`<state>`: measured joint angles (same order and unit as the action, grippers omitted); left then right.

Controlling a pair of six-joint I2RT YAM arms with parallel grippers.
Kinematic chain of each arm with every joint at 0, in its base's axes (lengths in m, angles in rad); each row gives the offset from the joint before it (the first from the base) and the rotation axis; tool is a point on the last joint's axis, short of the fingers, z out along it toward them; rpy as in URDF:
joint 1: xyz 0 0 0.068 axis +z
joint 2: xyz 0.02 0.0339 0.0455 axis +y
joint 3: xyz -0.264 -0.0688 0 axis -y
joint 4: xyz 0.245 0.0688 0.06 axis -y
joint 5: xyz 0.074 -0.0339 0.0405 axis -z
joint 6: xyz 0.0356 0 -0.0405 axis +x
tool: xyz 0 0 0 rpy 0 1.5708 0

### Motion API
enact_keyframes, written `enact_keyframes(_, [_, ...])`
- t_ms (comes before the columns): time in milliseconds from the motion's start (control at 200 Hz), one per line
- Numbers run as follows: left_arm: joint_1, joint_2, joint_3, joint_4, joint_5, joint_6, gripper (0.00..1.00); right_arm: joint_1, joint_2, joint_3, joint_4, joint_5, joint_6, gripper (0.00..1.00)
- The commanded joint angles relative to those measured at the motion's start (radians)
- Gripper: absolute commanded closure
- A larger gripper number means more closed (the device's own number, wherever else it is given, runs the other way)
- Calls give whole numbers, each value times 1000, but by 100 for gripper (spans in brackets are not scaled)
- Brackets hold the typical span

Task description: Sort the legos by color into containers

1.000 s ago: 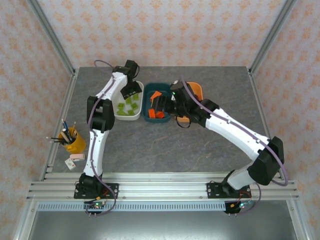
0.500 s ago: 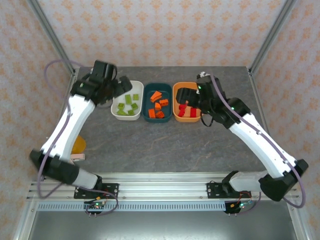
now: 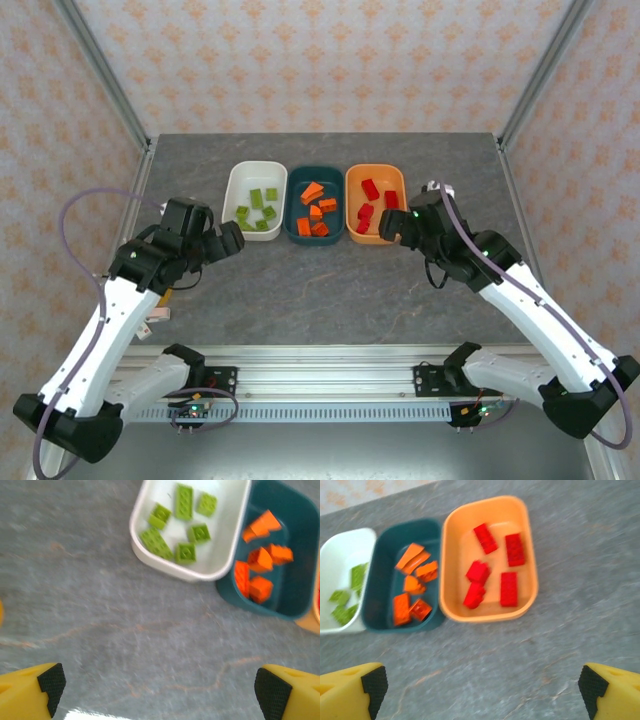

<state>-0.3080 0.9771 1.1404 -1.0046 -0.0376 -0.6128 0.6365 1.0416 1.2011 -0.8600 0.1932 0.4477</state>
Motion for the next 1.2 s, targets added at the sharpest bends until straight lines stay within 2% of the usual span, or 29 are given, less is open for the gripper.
enact_keyframes(0, [-2,60,44,52,-344,46,0,-26,65,80,-79,363,59,0])
enact_keyframes(60, [-3,61,-3,197,-425,169,0,-88,75,57,-6,391,6,0])
enact_keyframes(120, [2,60,-89,368,-498,289,0,-158,36,-41,129,373,-58,0])
enact_keyframes(175, [17,70,-187,541,-494,439,0,-220,-15,-158,284,356,-123,0])
enact_keyframes(210, [36,90,-226,590,-488,470,0,-258,-42,-248,386,360,-166,0])
enact_keyframes(255, [81,126,-258,621,-409,498,0,-292,-58,-338,479,368,-197,0])
enact_keyframes(295, [117,155,-284,648,-355,513,0,-314,-63,-407,547,370,-234,0])
enact_keyframes(350, [145,180,-331,693,-351,492,0,-343,-55,-492,636,366,-283,0])
enact_keyframes(405, [180,185,-400,781,-299,500,0,-378,-39,-552,704,331,-297,0])
enact_keyframes(580, [246,213,-575,1049,-265,522,0,-445,44,-726,1004,221,-354,0])
enact_keyframes(706, [292,271,-647,1251,-190,544,0,-479,163,-768,1171,144,-387,0])
enact_keyframes(841, [297,369,-624,1383,-129,540,0,-515,264,-750,1299,67,-411,0])
enact_keyframes(966, [297,481,-571,1472,-111,556,0,-544,357,-698,1355,10,-452,0])
enact_keyframes(1026, [299,516,-546,1455,-93,562,0,-550,382,-694,1396,-15,-491,0])
enact_keyframes(1101, [287,510,-574,1504,-47,597,0,-575,409,-735,1505,-70,-492,0])
enact_keyframes(1196, [287,494,-703,1716,-64,588,0,-594,490,-822,1741,-103,-491,0])
